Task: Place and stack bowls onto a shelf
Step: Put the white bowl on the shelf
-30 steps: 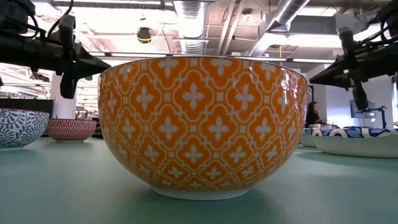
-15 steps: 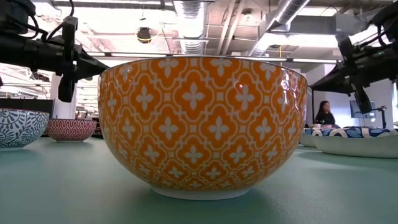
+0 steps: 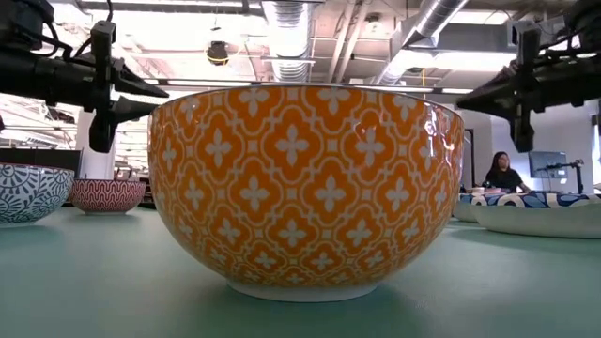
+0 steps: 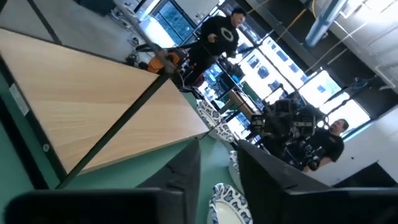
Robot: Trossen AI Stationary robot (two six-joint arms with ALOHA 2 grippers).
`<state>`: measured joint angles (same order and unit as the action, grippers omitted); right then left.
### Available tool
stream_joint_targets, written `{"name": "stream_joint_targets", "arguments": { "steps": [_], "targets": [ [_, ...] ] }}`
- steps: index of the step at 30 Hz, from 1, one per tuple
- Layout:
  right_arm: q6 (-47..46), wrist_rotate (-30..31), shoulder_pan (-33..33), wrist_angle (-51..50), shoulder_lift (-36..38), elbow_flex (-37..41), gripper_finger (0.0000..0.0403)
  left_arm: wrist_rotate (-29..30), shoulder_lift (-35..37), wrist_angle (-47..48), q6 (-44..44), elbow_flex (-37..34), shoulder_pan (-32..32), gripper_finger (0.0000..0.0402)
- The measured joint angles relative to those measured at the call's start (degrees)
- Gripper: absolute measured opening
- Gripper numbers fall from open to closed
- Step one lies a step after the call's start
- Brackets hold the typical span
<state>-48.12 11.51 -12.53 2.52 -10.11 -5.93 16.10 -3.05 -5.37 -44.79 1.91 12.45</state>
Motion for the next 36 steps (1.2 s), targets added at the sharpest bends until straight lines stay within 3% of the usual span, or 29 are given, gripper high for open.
{"name": "stream_joint_targets", "arguments": {
  "steps": [7, 15, 23, 30, 36],
  "targets": [
    [3.3, 0.2, 1.2, 2.7, -11.8, -6.6, 0.0076, -0.8, -6.2, -0.2, 7.9, 6.3, 0.0, 0.0158],
    [11.1, 0.4, 0.6, 1.2, -27.1, -20.0, 0.0112, -3.9, -21.5, -0.1, 15.9, 16.2, 0.0, 0.0165],
    [7.9, 0.5, -3.2, -18.0, -38.4, -31.9, 0.0158, -5.3, -36.7, 0.7, 19.8, 25.5, 0.0, 0.0165],
    [-0.4, 2.3, -7.8, -37.1, -45.4, -38.3, 0.0164, -5.4, -42.8, 10.6, 18.2, 31.9, 0.0, 0.0165],
    [-4.3, 5.3, -11.1, -45.5, -46.2, -39.5, 0.0164, -6.0, -46.2, 13.3, 17.7, 33.6, 0.0, 0.0165]
  ]
}}
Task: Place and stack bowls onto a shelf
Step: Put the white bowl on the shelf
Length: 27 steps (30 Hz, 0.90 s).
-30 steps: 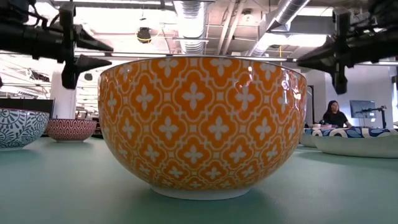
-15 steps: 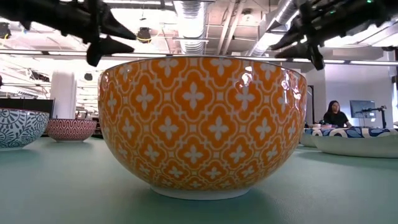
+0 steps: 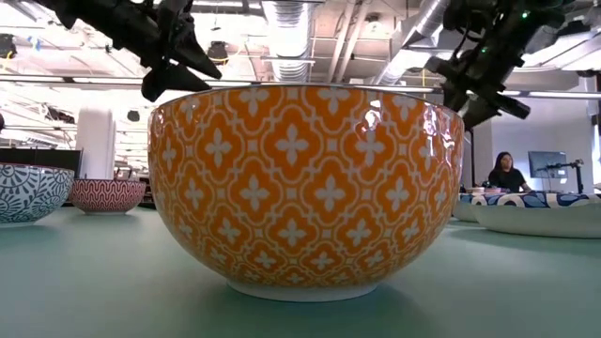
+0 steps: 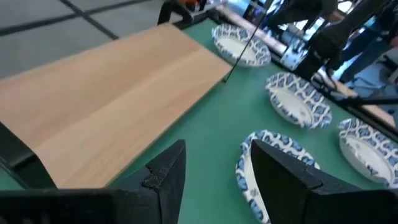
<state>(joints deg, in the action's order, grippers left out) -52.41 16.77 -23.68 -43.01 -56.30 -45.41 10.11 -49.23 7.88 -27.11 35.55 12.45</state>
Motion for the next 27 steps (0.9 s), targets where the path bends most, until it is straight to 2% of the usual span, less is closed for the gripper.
{"name": "stream_joint_targets", "arguments": {
  "steps": [10, 17, 20, 27],
  "targets": [
    [-3.1, 1.6, -4.9, -5.4, 0.2, 0.0, 0.0164, 1.0, -6.7, -2.8, -7.1, 0.0, -0.1, 0.0165],
    [-2.8, 1.6, -8.7, -6.5, 2.6, 0.0, 0.0153, 1.6, -8.4, -5.2, -7.3, 0.0, -0.1, 0.0165],
    [-2.6, 3.8, -11.4, -8.9, 3.0, 0.0, 0.0144, 2.3, -9.0, -4.9, -6.7, 0.0, -0.1, 0.0165],
    [-3.4, 2.9, -16.7, -10.3, 0.0, 1.9, 0.0126, 3.9, -11.0, -6.9, -6.4, 0.0, -0.1, 0.0165]
  ]
}}
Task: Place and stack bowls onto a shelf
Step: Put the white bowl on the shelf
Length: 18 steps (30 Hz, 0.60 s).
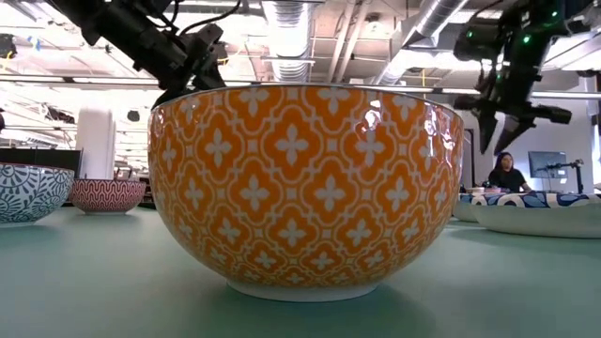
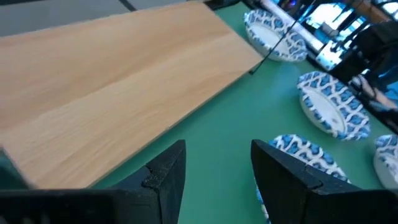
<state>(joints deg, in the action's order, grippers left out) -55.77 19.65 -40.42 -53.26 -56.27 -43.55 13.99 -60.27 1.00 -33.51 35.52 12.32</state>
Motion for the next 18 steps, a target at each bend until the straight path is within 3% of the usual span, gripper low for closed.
{"name": "stream_joint_targets", "arguments": {
  "steps": [5, 14, 18],
  "targets": [
    [-4.0, 1.4, -0.7, -6.1, -2.0, 1.5, 0.0127, -0.8, -1.9, -2.3, -0.1, 0.0, -1.2, 0.0165],
    [-11.5, -3.0, -2.2, -4.3, -2.2, 12.8, 0.0143, -0.2, -5.7, -8.1, 0.9, 0.0, -2.7, 0.0165],
    [-11.2, -3.6, -2.5, -3.3, -2.3, 13.6, 0.0151, -0.2, -6.2, -11.1, 0.9, 0.0, -2.7, 0.0165]
  ]
}}
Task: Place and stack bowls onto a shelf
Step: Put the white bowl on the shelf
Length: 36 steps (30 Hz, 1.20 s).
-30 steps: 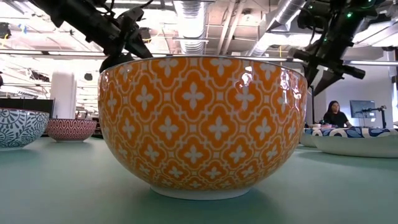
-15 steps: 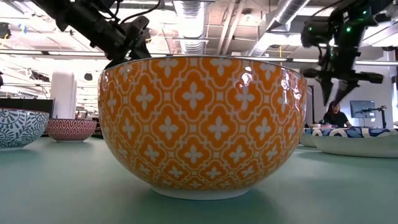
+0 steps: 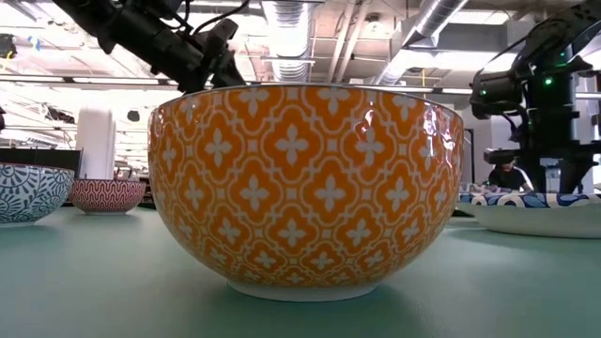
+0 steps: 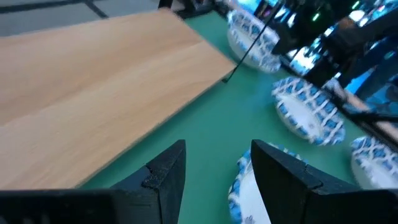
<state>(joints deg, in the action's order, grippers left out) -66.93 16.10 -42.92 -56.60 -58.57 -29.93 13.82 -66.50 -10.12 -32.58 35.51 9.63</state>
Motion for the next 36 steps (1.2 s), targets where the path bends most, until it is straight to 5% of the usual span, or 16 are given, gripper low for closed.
{"name": "stream_joint_targets", "arguments": {
  "steps": [16, 36],
  "targets": [
    [0.8, -0.2, -6.8, 12.0, -1.8, 3.5, 0.0152, 1.8, 0.0, -0.5, 0.7, 0.0, 0.1, 0.0165],
    [2.2, 11.4, -2.5, 12.3, 4.9, 3.3, 0.0023, 3.2, -0.3, -0.9, 4.6, 4.2, 2.7, 0.0165]
  ]
}}
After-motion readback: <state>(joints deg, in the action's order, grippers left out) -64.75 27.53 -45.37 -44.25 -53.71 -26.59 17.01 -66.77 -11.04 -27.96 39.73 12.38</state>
